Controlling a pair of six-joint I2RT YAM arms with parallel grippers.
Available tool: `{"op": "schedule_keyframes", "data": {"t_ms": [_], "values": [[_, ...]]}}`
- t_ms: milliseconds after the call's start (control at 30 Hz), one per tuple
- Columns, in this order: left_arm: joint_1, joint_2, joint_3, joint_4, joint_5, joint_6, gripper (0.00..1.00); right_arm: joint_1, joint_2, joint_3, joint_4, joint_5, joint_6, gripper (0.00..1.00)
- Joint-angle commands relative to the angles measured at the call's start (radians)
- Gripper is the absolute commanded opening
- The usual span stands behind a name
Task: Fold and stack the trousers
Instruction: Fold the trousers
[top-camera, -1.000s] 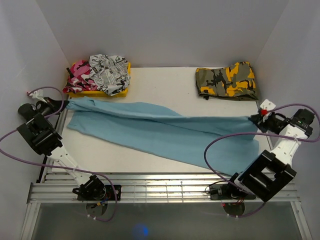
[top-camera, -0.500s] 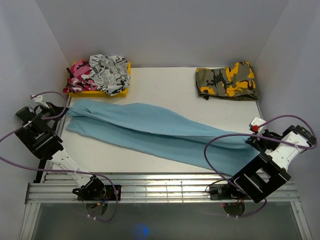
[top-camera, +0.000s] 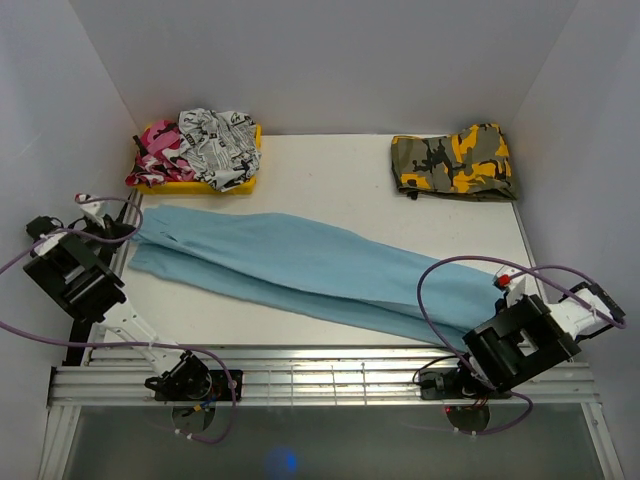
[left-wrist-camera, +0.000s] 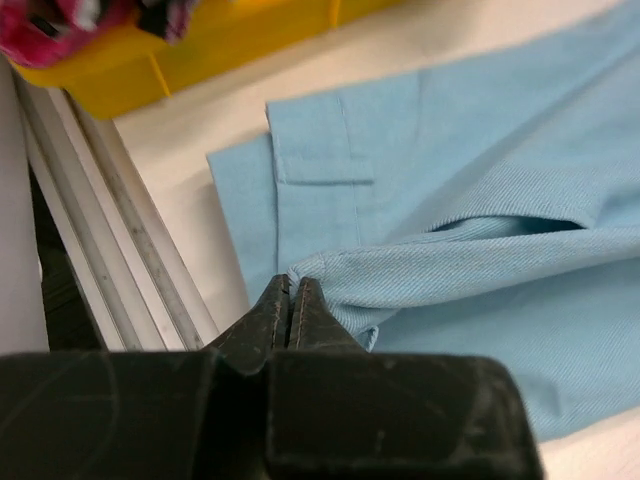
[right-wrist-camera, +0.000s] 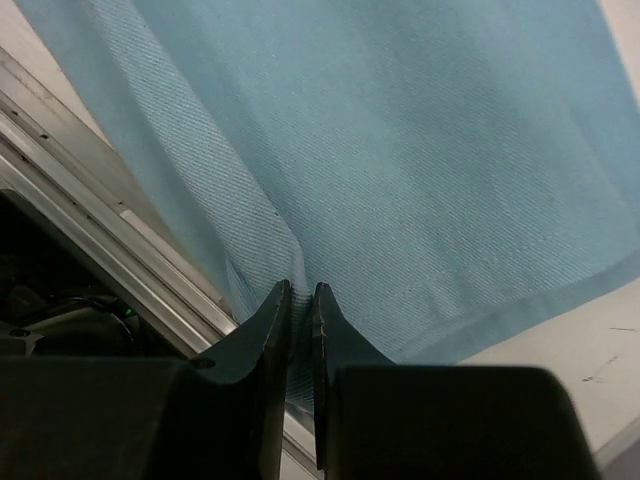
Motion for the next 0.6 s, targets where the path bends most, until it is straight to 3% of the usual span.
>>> {"op": "schedule_keyframes", "data": {"t_ms": [0, 67, 200, 433, 533, 567], "values": [[0.053, 0.004, 0.001, -0.386, -0.111, 0.612, 0.00, -0.037, 0.023, -0.040, 0.104, 0.129, -0.555, 0.08], [0.051, 0.001, -0.034, -0.479, -0.210, 0.784, 0.05, -0.037, 0.025, -0.092, 0.211, 0.143, -0.561, 0.08], [0.065, -0.062, -0.084, -0.544, -0.332, 0.910, 0.44, -0.038, 0.055, -0.113, 0.331, 0.159, -0.557, 0.08], [0.077, -0.211, -0.098, -0.751, -0.357, 0.998, 0.53, -0.021, 0.181, -0.003, 0.469, 0.097, -0.483, 0.08], [0.079, -0.263, -0.104, -0.814, -0.356, 1.052, 0.55, 0.029, 0.196, 0.054, 0.478, 0.086, -0.394, 0.36], [0.077, -0.288, -0.101, -0.828, -0.355, 1.059, 0.56, 0.040, 0.192, 0.072, 0.462, 0.076, -0.380, 0.54]]}}
